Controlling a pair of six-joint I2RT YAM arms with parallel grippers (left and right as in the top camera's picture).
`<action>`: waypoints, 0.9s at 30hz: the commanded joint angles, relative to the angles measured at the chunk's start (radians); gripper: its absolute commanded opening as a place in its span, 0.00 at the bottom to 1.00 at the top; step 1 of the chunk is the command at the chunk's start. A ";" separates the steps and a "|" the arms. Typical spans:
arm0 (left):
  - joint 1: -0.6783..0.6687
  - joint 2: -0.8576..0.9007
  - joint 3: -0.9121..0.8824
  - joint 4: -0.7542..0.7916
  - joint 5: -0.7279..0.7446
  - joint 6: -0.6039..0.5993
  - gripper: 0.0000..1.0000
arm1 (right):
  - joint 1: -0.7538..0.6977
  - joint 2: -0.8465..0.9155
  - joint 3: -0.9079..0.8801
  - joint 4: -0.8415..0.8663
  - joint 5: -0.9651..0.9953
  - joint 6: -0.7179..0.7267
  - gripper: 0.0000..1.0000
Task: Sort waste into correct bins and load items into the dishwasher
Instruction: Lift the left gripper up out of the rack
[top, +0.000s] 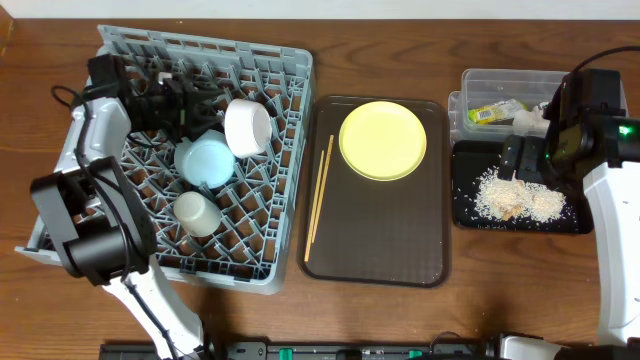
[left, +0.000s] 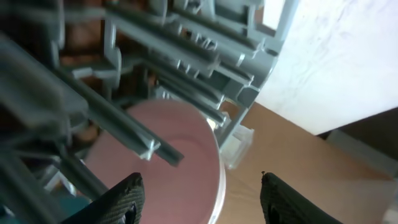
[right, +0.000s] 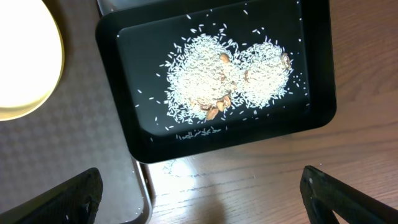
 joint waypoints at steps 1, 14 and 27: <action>0.002 -0.083 -0.003 0.027 -0.021 0.124 0.63 | -0.001 -0.004 0.015 -0.002 0.013 0.010 0.99; -0.139 -0.468 -0.003 -0.124 -0.457 0.426 0.74 | -0.001 -0.004 0.015 0.002 0.013 0.011 0.99; -0.652 -0.473 -0.019 -0.226 -0.850 0.521 0.22 | -0.001 -0.004 0.015 0.005 0.013 0.011 0.99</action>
